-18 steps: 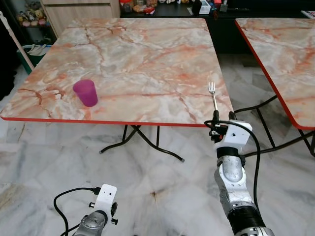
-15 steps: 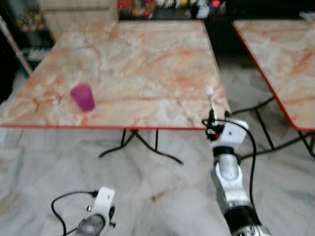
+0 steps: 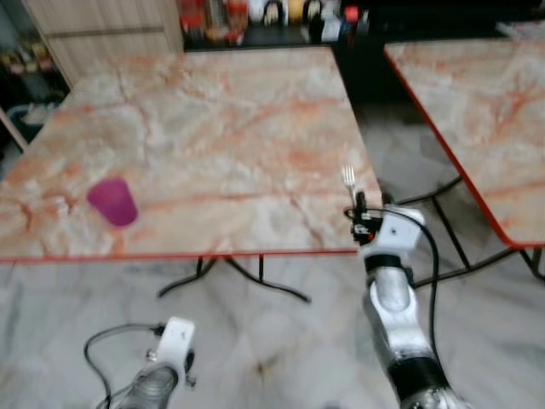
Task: Setting the table
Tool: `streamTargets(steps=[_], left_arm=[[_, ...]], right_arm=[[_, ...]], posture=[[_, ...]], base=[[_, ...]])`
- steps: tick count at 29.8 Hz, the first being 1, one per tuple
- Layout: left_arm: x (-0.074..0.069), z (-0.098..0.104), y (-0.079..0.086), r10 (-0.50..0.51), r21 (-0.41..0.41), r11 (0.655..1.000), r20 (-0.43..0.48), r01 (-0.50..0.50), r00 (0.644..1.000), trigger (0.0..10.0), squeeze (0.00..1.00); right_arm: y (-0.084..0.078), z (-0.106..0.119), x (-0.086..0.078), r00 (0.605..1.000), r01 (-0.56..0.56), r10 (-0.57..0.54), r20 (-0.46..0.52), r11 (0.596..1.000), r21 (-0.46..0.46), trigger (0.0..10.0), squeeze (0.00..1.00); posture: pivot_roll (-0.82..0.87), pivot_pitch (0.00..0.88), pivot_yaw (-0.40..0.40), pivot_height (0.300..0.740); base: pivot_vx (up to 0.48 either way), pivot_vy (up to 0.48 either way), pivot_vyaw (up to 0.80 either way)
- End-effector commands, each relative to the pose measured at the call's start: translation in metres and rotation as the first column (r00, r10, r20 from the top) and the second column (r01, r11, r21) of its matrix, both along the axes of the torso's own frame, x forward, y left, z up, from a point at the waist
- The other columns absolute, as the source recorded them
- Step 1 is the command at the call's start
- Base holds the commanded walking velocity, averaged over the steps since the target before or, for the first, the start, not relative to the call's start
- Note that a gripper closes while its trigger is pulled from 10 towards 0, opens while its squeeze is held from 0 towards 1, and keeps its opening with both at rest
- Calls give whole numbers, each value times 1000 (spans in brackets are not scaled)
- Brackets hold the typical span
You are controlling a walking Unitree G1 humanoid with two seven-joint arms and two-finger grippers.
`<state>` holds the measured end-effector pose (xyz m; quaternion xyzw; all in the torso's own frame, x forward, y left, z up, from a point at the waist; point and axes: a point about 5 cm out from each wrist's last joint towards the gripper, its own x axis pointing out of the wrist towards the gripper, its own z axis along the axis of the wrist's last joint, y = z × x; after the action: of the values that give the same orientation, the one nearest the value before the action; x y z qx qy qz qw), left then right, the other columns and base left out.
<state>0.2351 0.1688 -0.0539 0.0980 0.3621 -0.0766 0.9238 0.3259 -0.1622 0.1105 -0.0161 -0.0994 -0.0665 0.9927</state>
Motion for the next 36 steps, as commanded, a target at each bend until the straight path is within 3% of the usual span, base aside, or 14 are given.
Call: streamTargets(steps=[1, 19, 28, 29, 30, 31, 36], left_arm=[[-3, -1, 11, 17, 19, 1000, -13, -16, 1000, 10000, 0], [-6, -3, 11, 17, 18, 1000, -23, -16, 1000, 10000, 0], [-7, -4, 13, 18, 32, 999, -30, -17, 999, 10000, 0], [-9, -5, 16, 21, 47, 999, -45, -19, 999, 10000, 0], [-9, -5, 16, 21, 47, 999, -45, -19, 999, 10000, 0], [-9, -5, 16, 23, 46, 999, -48, -21, 999, 10000, 0], [-9, -5, 17, 26, 48, 999, -47, -23, 999, 10000, 0]], right_arm=[[10, 7, 3, 999, -25, 25, 23, 1000, 13, 10000, 0], [4, 11, 3, 1000, 1, -1, 22, 1000, 0, 10000, 0], [6, 13, 2, 1000, 8, -8, 24, 1000, 3, 10000, 0], [5, 12, 1, 1000, 21, -21, 7, 1000, 7, 10000, 706], [5, 12, 1, 1000, 21, -21, 7, 1000, 7, 10000, 706], [6, 11, 0, 1000, 20, -20, 2, 999, 34, 10000, 1000], [10, 2, -1, 996, -9, 12, -90, 999, 32, 10000, 965]], posture=[[-40, 94, 8, 740], [-41, 123, 15, 740], [-46, 137, 23, 740], [-49, 139, 24, 740], [-49, 139, 24, 740], [-47, 143, 25, 740], [-49, 147, 27, 740]], base=[[334, 0, 0], [322, 0, 0], [0, 0, 0], [0, 0, 0], [0, 0, 0], [0, 0, 0], [0, 0, 0]])
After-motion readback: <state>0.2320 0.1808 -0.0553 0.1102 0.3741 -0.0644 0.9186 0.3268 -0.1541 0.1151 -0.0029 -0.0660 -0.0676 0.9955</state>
